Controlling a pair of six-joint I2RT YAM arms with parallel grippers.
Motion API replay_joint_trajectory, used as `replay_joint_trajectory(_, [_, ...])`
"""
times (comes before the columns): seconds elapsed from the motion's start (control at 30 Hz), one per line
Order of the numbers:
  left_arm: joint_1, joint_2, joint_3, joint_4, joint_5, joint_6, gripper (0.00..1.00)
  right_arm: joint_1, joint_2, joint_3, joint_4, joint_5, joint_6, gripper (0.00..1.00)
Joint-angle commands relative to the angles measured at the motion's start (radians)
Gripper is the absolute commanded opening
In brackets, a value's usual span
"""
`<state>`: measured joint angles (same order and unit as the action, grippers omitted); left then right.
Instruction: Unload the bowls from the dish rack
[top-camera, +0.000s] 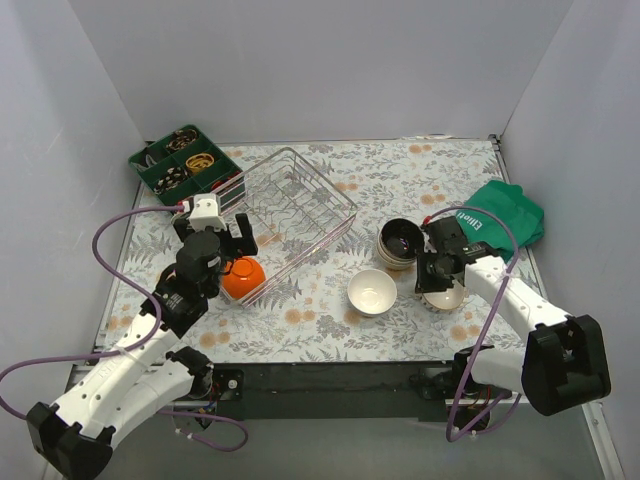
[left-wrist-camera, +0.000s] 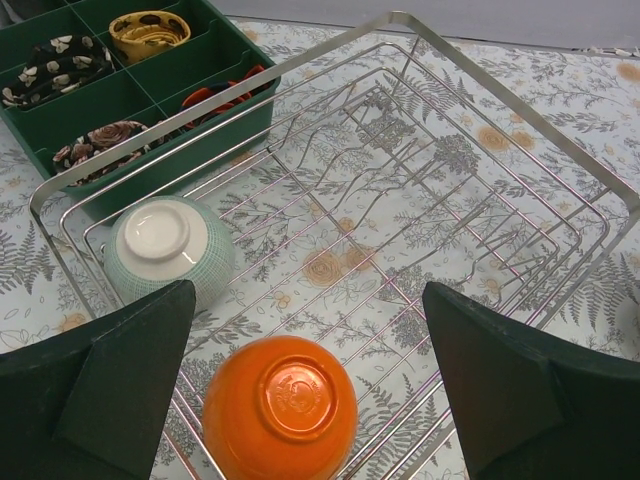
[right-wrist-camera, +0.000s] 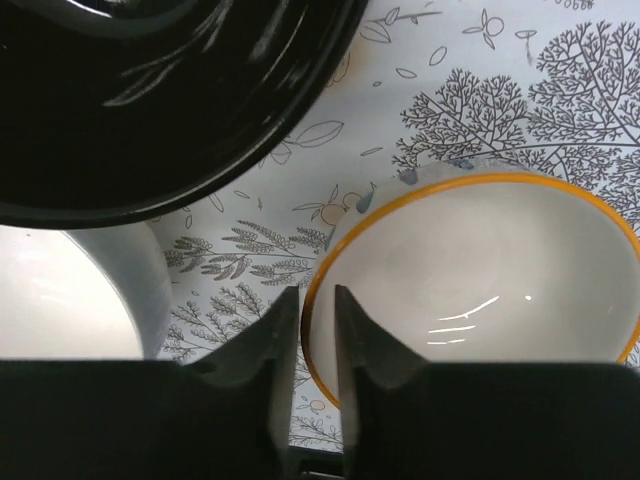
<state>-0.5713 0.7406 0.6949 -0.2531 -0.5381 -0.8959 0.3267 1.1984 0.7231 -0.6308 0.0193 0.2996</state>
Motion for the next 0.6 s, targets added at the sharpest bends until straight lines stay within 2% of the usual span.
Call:
replay_joint_trajectory(0.0, [0.004, 0.005, -0.012, 0.015, 0.016, 0.012, 0.98, -0.005, -0.008, 0.001, 0.062, -0.009, -0.013, 0.35])
replay_joint_trajectory(0.1, [0.002, 0.017, -0.008, 0.009, 0.035, 0.003, 0.98, -0.005, -0.04, 0.001, 0.062, -0.007, -0.016, 0.48])
replay_joint_trajectory(0.27, [0.004, 0.057, 0.015, -0.021, 0.073, -0.027, 0.98, -0.005, -0.156, -0.013, 0.103, -0.007, -0.025, 0.5])
replay_joint_trajectory(0.43, [0.005, 0.127, 0.083, -0.152, 0.148, -0.156, 0.98, -0.005, -0.29, -0.042, 0.189, 0.002, -0.04, 0.57])
replay_joint_trajectory(0.57, [0.004, 0.186, 0.12, -0.239, 0.158, -0.248, 0.98, -0.005, -0.359, -0.066, 0.224, 0.004, -0.051, 0.71])
